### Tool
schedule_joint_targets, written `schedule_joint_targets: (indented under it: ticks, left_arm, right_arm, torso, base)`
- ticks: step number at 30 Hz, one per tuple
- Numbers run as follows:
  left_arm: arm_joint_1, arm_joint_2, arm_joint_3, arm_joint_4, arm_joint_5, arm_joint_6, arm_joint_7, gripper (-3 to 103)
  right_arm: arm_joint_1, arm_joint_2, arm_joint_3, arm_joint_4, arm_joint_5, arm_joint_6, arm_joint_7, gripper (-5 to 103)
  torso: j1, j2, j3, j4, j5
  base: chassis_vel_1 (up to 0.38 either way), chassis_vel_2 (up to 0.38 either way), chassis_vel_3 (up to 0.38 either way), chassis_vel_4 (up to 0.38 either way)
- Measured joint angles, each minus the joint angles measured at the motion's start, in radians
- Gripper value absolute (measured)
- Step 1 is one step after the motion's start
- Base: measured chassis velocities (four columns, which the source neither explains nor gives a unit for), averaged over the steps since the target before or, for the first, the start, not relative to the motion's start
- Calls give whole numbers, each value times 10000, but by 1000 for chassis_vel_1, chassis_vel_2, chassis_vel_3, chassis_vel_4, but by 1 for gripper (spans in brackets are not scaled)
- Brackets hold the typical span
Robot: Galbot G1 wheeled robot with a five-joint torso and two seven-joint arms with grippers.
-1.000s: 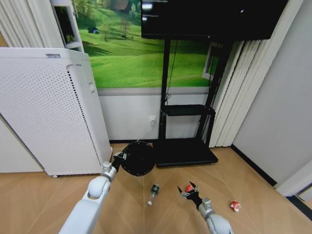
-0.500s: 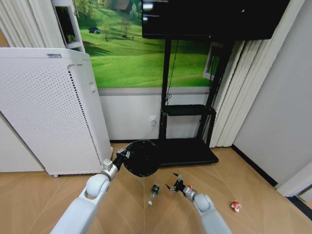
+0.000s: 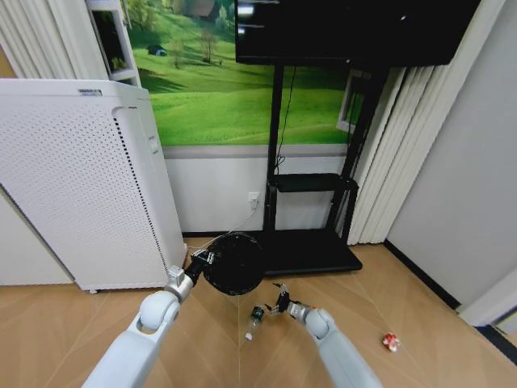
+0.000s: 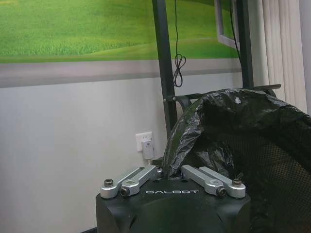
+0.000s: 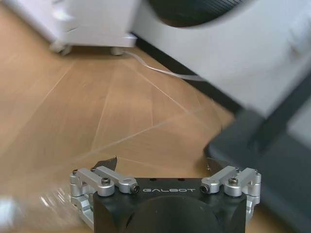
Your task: Pick up the trash bin and place the garbage on the floor into it.
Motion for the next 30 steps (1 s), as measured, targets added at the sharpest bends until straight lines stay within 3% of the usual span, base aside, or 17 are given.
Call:
schedule_joint_targets:
  ticks: [2, 3, 7, 8, 11, 12, 14, 15, 18, 19, 21, 25, 30]
  left_arm:
    - [82, -34, -54, 0, 26, 0, -2, 3]
    - [82, -34, -54, 0, 26, 0, -2, 3]
    - [226, -118, -99, -69, 72, 12, -29, 3]
    - [226, -118, -99, -69, 72, 12, -29, 3]
    - [290, -126, -101, -182, 72, 40, -43, 3]
    - [290, -126, -101, -182, 72, 40, -43, 3]
    - [335, -152, -122, -201, 84, 40, -44, 3]
    - [335, -152, -122, -201, 84, 40, -44, 3]
    - [429, -215, -156, -206, 144, 40, -42, 3]
    - [429, -215, -156, -206, 144, 40, -42, 3]
    - [533, -264, -175, -241, 176, 38, -34, 3]
    - [639, -311, -226, -267, 226, 7, -29, 3]
    - [702, -321, -319, -277, 243, -17, -27, 3]
  right_arm:
    - [-181, 87, -543, 206, 2127, -1144, 1216, 100]
    - [-181, 87, -543, 206, 2127, -1144, 1216, 100]
    - [-236, 253, -1219, 438, 5191, -2917, 4008, 100]
    - [-236, 253, -1219, 438, 5191, -2917, 4008, 100]
    - [-179, 358, -1349, 859, 7019, -4272, 5977, 100]
    - [-179, 358, -1349, 859, 7019, -4272, 5977, 100]
    - [-71, 446, -1417, 1183, 8564, -5152, 7531, 100]
    - [-71, 446, -1417, 1183, 8564, -5152, 7531, 100]
    - [193, 681, -1456, 1392, 10996, -6103, 9372, 100]
    - [193, 681, -1456, 1392, 10996, -6103, 9372, 100]
    - [389, 902, -1409, 1294, 11921, -6234, 10196, 100]
    - [631, 1175, -1272, 858, 12422, -6151, 10760, 100]
    - [826, 1357, -1198, 551, 12715, -5962, 10906, 100]
  torso:
    - [0, 0, -1, 1, 0]
    - [0, 0, -1, 1, 0]
    - [0, 0, 0, 2, -1]
    - [0, 0, 0, 2, -1]
    - [0, 1, 0, 1, 0]
    - [0, 1, 0, 1, 0]
    - [0, 1, -1, 1, -3]
    - [0, 1, -1, 1, -3]
    - [0, 2, -1, 1, -2]
    - [0, 2, -1, 1, -2]
    - [0, 2, 0, 2, 0]
    - [0, 2, 0, 2, 0]
    - [0, 2, 0, 1, -1]
  base:
    - [0, 0, 0, 0]
    - [0, 0, 0, 0]
    - [0, 0, 0, 0]
    - [0, 0, 0, 0]
    - [0, 0, 0, 0]
    - [0, 0, 0, 0]
    - [0, 0, 0, 0]
    - [0, 0, 0, 0]
    - [0, 0, 0, 0]
    - [0, 0, 0, 0]
    - [0, 0, 0, 0]
    - [0, 0, 0, 0]
    - [0, 0, 0, 0]
